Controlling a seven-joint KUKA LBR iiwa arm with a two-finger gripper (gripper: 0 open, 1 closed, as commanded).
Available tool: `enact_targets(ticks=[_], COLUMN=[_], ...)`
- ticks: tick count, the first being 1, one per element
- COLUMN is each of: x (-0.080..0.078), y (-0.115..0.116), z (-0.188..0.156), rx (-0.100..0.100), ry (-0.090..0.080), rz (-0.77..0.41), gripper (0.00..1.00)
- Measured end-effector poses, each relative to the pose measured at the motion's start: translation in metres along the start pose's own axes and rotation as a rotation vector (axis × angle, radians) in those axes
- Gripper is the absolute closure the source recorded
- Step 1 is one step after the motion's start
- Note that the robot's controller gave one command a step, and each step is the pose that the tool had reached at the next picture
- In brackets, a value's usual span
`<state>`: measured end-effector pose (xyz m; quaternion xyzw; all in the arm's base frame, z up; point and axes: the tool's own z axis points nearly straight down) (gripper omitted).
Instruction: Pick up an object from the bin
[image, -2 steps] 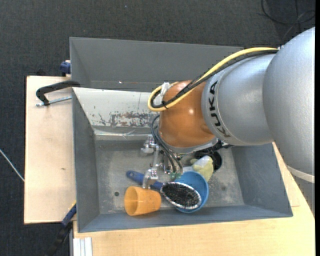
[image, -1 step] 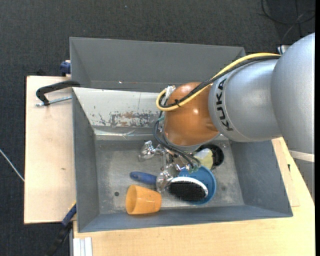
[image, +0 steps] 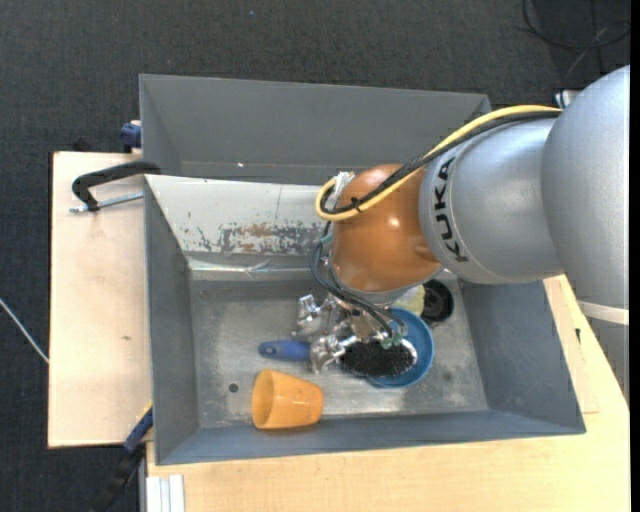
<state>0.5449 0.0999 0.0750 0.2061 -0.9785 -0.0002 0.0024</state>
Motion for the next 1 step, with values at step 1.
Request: enact_targets(ticks=[1], x=[-0.0029], y=[0.0246], z=[-0.1599], rx=[0.003], ry=[-0.017], rz=[-0.049], gripper=[1.0])
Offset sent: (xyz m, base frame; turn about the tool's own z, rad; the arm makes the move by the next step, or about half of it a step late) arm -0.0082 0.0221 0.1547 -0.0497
